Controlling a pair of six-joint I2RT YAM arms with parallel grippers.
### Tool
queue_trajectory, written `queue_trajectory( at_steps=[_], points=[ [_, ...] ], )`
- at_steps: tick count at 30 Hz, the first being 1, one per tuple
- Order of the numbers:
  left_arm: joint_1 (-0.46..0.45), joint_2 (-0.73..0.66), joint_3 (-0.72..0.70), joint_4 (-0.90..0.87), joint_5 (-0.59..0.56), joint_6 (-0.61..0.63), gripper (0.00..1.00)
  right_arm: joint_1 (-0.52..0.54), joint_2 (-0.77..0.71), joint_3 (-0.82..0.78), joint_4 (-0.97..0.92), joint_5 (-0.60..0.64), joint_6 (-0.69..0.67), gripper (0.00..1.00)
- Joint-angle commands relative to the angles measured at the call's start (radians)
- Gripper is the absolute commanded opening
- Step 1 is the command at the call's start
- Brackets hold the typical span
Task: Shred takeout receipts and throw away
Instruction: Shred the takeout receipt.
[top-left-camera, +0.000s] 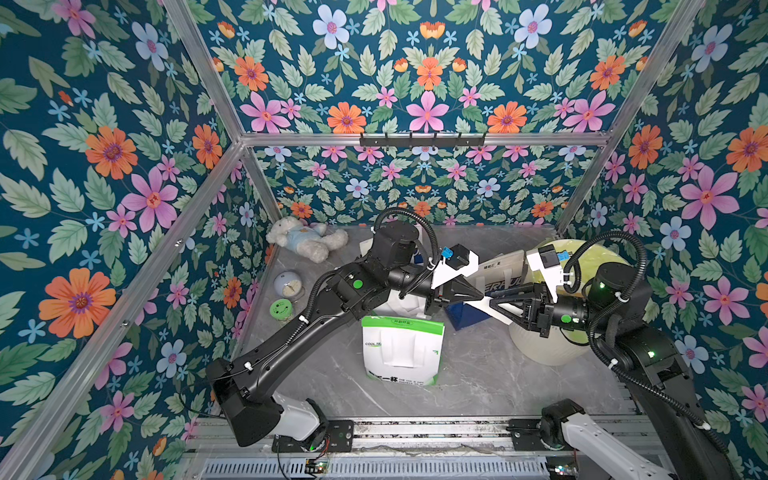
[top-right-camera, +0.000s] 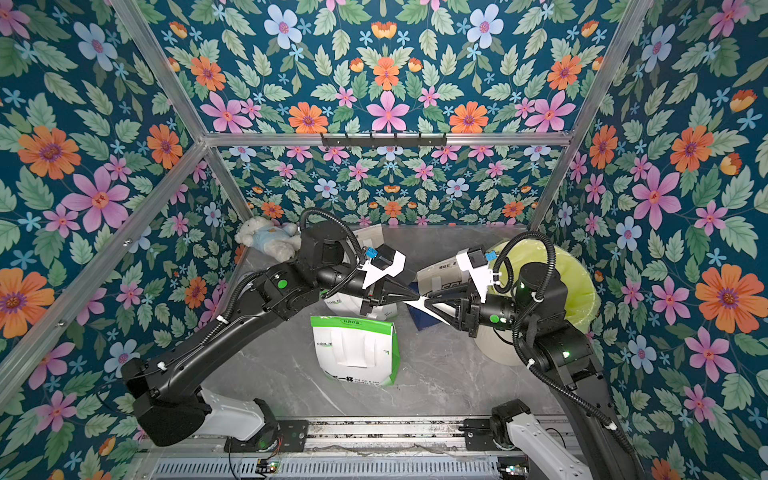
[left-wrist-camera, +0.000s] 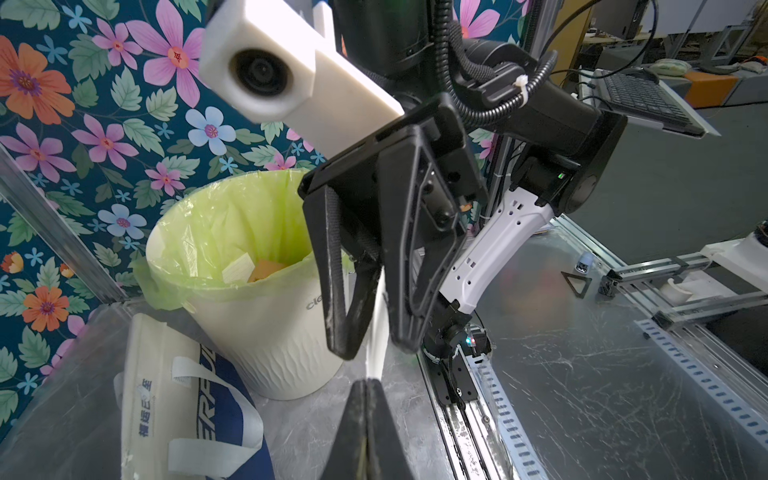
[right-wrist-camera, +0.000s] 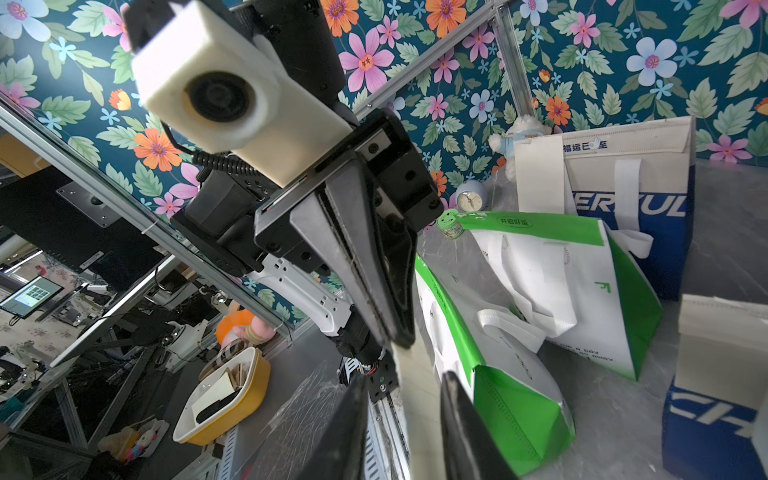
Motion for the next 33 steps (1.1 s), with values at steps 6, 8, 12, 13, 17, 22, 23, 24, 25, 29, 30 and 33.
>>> queue_trajectory(
  at_steps=[6, 8, 12, 13, 17, 22, 23, 24, 25, 29, 30, 33],
  points=[
    [-0.002, -0.005, -0.013, 0.076, 0.020, -0.034, 0.00, 0.002, 0.006, -0.015, 0.107, -0.002, 0.047, 0.23],
    [-0.003, -0.005, -0.017, 0.080, 0.020, -0.036, 0.00, 0.003, 0.004, -0.020, 0.125, 0.001, 0.056, 0.21],
    [-0.003, -0.005, -0.026, 0.091, 0.020, -0.044, 0.00, 0.006, 0.007, -0.021, 0.137, -0.001, 0.063, 0.19],
    [-0.003, -0.007, -0.028, 0.095, 0.020, -0.044, 0.00, 0.005, 0.009, -0.020, 0.135, -0.001, 0.063, 0.18],
    [-0.003, -0.005, -0.032, 0.105, 0.016, -0.049, 0.00, 0.013, 0.012, -0.023, 0.139, 0.001, 0.067, 0.10],
    [-0.005, -0.013, -0.041, 0.122, 0.001, -0.051, 0.00, 0.022, 0.014, -0.030, 0.120, 0.008, 0.063, 0.03],
    [-0.004, -0.017, -0.045, 0.128, -0.002, -0.051, 0.00, 0.024, 0.014, -0.032, 0.118, 0.010, 0.064, 0.04],
    [-0.005, -0.018, -0.048, 0.133, -0.003, -0.053, 0.00, 0.026, 0.012, -0.034, 0.116, 0.013, 0.063, 0.04],
    [-0.004, -0.023, -0.052, 0.140, -0.006, -0.055, 0.00, 0.028, 0.011, -0.035, 0.114, 0.018, 0.061, 0.04],
    [-0.004, -0.037, -0.071, 0.172, -0.012, -0.066, 0.00, 0.029, 0.011, -0.035, 0.106, 0.026, 0.061, 0.03],
    [-0.005, -0.039, -0.075, 0.178, -0.015, -0.070, 0.00, 0.030, 0.012, -0.035, 0.105, 0.026, 0.061, 0.03],
    [-0.004, -0.042, -0.079, 0.184, -0.018, -0.074, 0.00, 0.032, 0.011, -0.037, 0.100, 0.029, 0.060, 0.08]
  ],
)
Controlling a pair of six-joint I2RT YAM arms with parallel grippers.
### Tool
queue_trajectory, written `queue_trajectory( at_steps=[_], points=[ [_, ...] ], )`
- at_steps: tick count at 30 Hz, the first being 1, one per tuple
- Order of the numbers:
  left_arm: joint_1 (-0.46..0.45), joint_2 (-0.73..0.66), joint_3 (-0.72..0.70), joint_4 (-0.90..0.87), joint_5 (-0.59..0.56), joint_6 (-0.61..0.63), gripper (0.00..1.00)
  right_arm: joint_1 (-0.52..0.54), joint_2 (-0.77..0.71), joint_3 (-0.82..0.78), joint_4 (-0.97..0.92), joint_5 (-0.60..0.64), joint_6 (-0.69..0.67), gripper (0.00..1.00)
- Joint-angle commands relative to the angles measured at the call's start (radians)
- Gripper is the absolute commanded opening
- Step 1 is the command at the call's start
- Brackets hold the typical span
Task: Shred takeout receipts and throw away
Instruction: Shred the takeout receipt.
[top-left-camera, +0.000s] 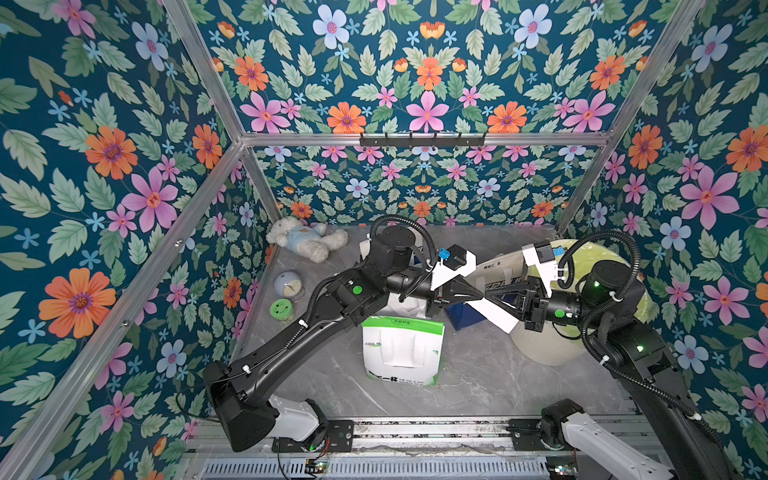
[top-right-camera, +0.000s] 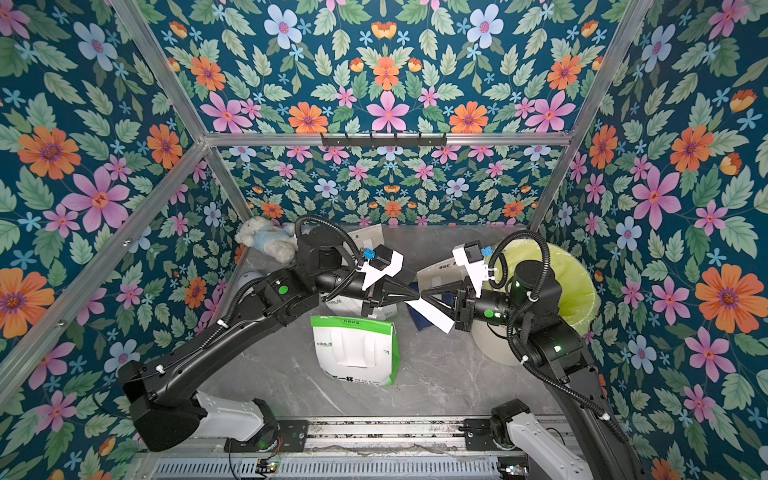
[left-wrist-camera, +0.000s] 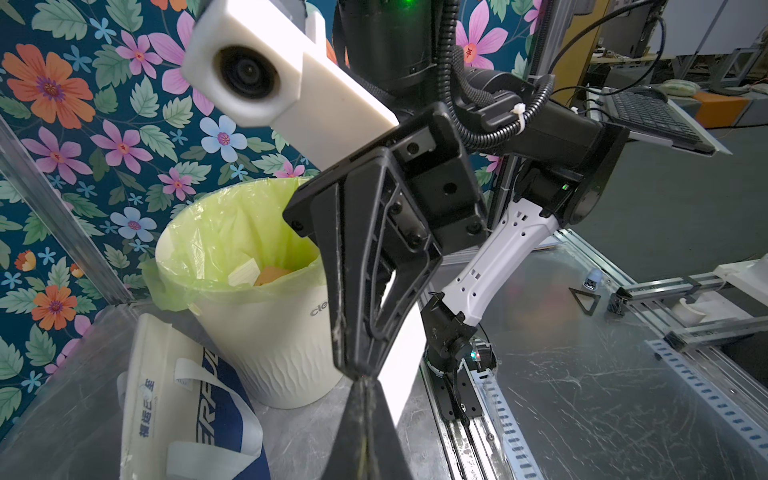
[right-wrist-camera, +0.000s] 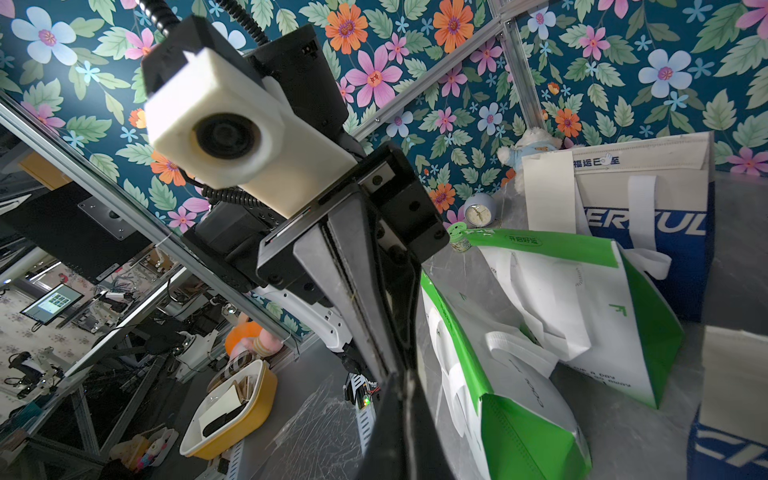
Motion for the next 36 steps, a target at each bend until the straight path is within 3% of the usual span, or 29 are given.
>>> queue_trajectory(
  at_steps=[1, 15, 23, 36],
  points=[
    [0.000, -0.007, -0.001, 0.077, 0.007, -0.006, 0.00, 0.002, -0.001, -0.003, -0.013, 0.015, -0.004, 0.12],
    [0.000, -0.002, -0.004, 0.081, 0.012, -0.012, 0.00, 0.003, -0.010, -0.005, -0.008, 0.029, -0.005, 0.16],
    [0.000, -0.001, -0.012, 0.080, 0.015, -0.014, 0.00, 0.004, -0.012, -0.002, 0.013, 0.031, 0.000, 0.26],
    [0.000, -0.002, -0.011, 0.080, 0.017, -0.016, 0.00, 0.003, -0.012, -0.002, 0.019, 0.036, 0.000, 0.17]
  ],
)
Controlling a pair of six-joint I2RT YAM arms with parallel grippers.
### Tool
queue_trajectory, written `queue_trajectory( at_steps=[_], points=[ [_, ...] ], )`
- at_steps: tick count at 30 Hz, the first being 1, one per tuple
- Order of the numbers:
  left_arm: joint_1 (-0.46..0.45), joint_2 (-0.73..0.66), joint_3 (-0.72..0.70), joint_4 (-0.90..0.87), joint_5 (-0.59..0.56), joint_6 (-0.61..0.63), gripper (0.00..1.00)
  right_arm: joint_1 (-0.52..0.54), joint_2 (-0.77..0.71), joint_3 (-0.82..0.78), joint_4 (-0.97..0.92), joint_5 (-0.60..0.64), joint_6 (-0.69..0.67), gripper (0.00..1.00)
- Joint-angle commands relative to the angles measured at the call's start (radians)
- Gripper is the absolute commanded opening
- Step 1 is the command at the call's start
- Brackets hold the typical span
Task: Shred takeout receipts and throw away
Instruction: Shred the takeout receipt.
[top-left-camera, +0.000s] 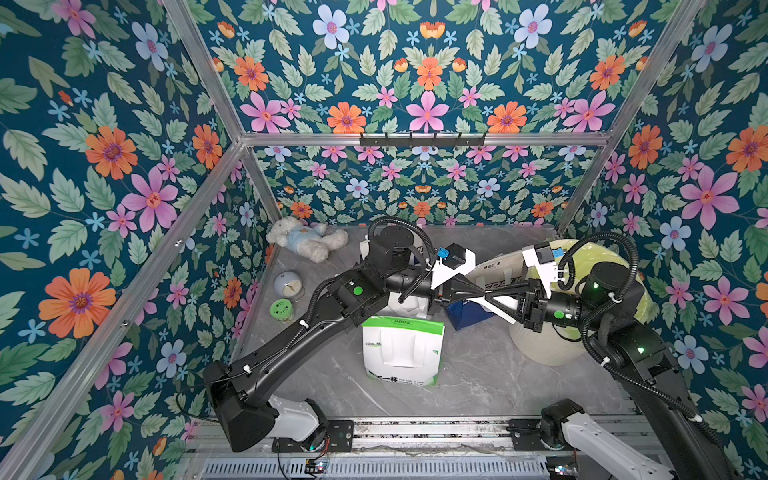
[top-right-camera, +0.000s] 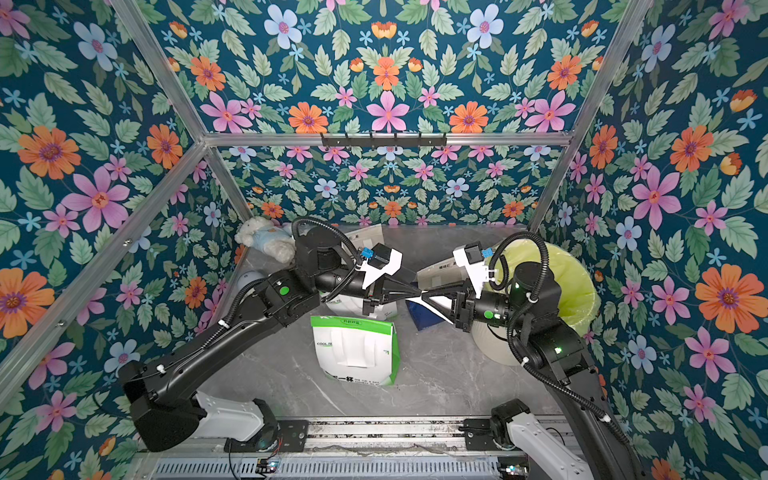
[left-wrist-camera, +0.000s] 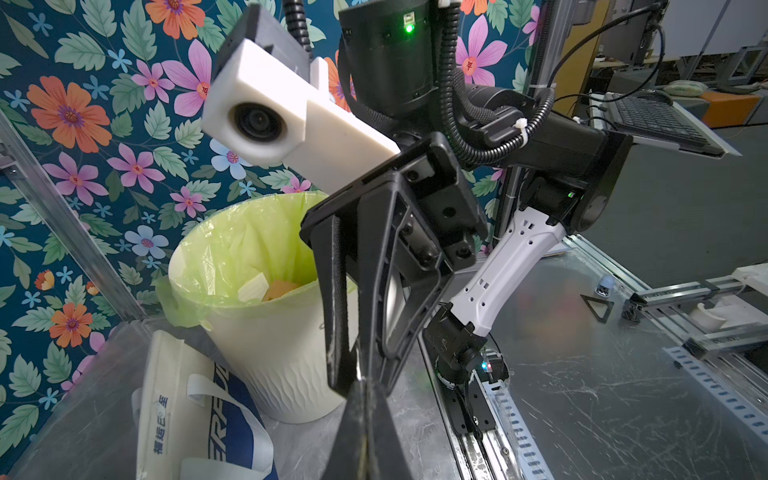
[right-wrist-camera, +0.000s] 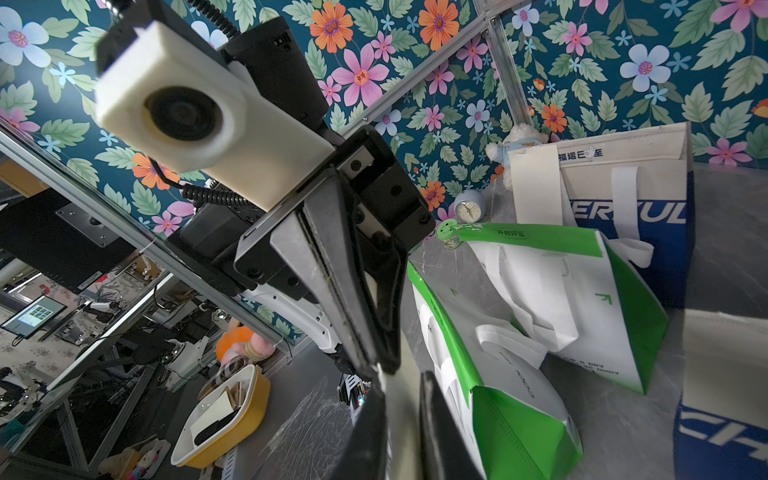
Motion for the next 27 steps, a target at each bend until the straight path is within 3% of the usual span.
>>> queue_trajectory(
  at_steps=[1, 13, 21, 24, 27],
  points=[
    [0.000, -0.002, 0.003, 0.016, 0.018, -0.009, 0.00, 0.000, -0.001, 0.004, 0.039, 0.007, 0.000, 0.18],
    [0.000, 0.004, 0.002, 0.014, 0.020, -0.010, 0.00, 0.000, -0.005, 0.002, 0.051, 0.011, 0.000, 0.20],
    [0.000, 0.004, 0.005, 0.017, 0.024, -0.012, 0.00, 0.001, -0.001, 0.001, 0.058, 0.010, 0.005, 0.11],
    [0.000, 0.005, 0.002, 0.024, 0.024, -0.012, 0.00, 0.001, 0.004, 0.000, 0.059, 0.012, 0.017, 0.00],
    [-0.002, 0.003, -0.009, 0.043, 0.018, -0.014, 0.00, 0.001, 0.007, -0.010, 0.059, 0.028, 0.043, 0.00]
  ],
)
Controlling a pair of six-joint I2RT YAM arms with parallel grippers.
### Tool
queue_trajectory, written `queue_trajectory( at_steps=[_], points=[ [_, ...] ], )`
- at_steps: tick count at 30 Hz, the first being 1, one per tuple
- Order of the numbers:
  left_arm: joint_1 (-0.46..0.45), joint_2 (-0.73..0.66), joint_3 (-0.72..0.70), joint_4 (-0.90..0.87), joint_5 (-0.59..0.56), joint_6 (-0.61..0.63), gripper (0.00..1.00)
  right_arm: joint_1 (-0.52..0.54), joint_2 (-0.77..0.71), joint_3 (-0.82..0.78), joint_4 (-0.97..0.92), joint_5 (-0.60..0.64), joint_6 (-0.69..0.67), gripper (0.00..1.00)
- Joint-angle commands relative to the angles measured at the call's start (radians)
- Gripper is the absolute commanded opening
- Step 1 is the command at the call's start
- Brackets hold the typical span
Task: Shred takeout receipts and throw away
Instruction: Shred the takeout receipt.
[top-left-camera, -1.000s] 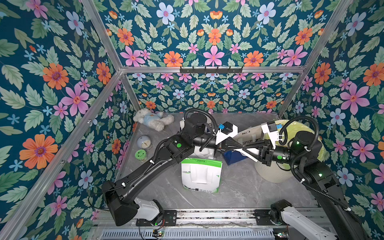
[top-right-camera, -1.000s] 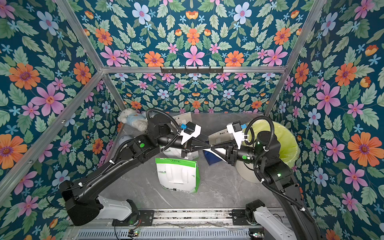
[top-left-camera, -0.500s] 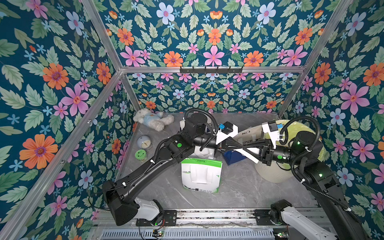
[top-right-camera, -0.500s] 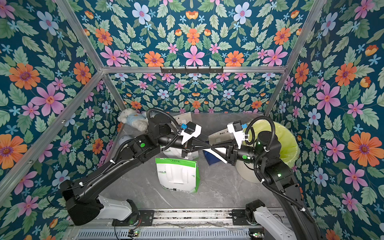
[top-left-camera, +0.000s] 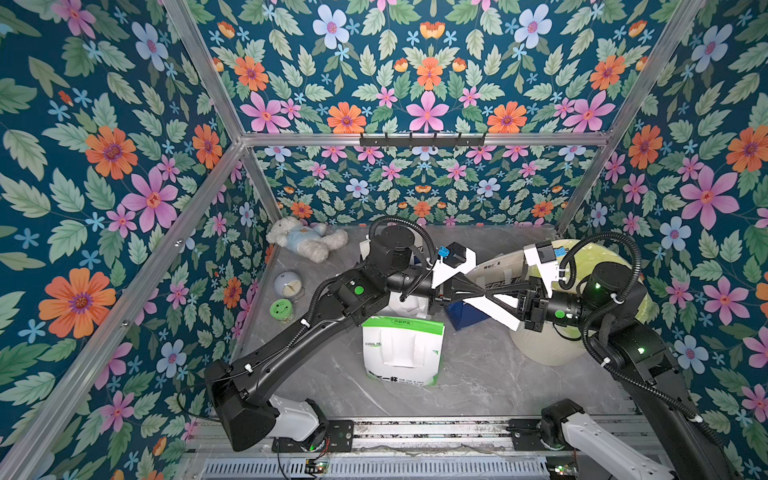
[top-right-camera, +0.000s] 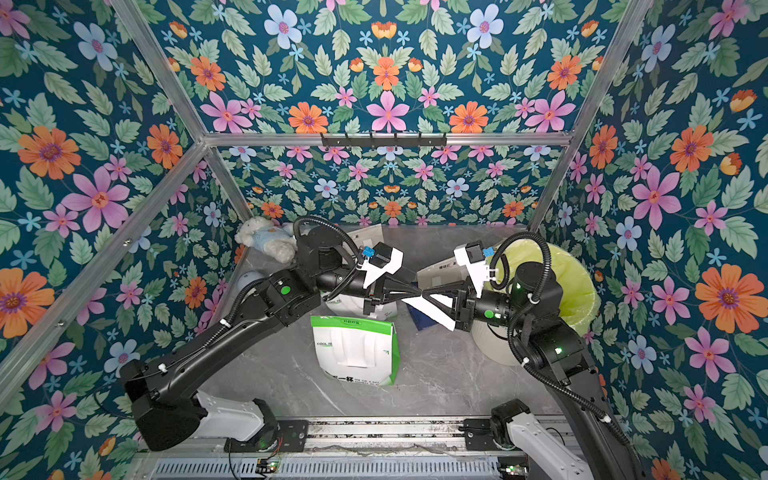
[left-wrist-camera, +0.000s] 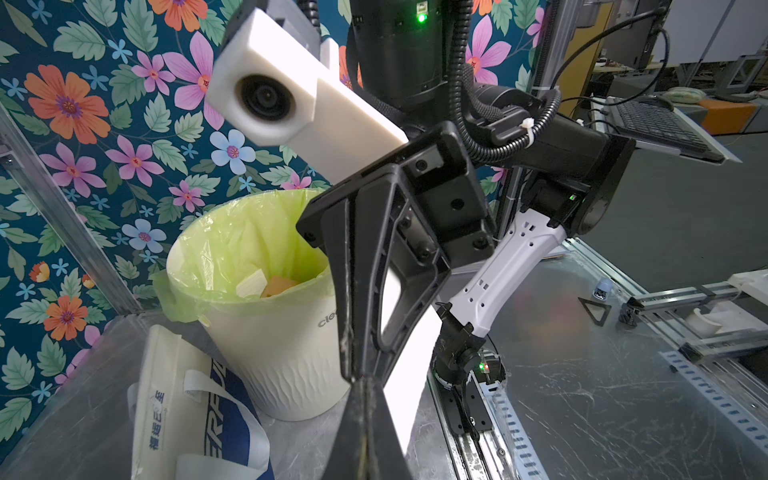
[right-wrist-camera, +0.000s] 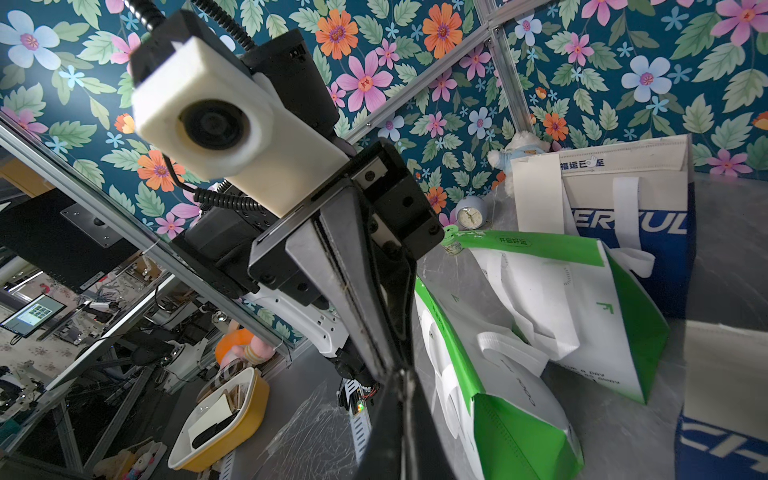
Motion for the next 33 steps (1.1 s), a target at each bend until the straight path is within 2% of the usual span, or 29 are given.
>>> queue_trajectory(
  at_steps=[1, 10, 15, 22, 24, 29, 33],
  points=[
    [-0.003, -0.005, -0.013, 0.051, 0.010, 0.004, 0.00, 0.001, 0.002, -0.014, 0.041, 0.037, 0.053, 0.00],
    [-0.016, -0.032, -0.081, 0.141, 0.001, 0.022, 0.00, 0.021, -0.028, -0.056, -0.004, 0.191, 0.128, 0.00],
    [-0.026, -0.072, -0.134, 0.196, -0.044, 0.058, 0.00, 0.025, -0.023, -0.045, -0.057, 0.255, 0.152, 0.00],
    [-0.026, -0.147, -0.227, 0.363, -0.136, 0.022, 0.00, 0.027, -0.026, -0.025, -0.189, 0.410, 0.098, 0.00],
    [-0.026, -0.169, -0.253, 0.405, -0.167, 0.009, 0.00, 0.028, -0.027, -0.003, -0.243, 0.495, 0.076, 0.00],
    [-0.026, -0.215, -0.312, 0.485, -0.301, -0.019, 0.00, 0.028, -0.064, 0.065, -0.330, 0.811, 0.056, 0.00],
    [-0.026, -0.205, -0.320, 0.502, -0.333, -0.041, 0.00, 0.028, -0.111, 0.117, -0.336, 1.089, 0.042, 0.00]
  ],
)
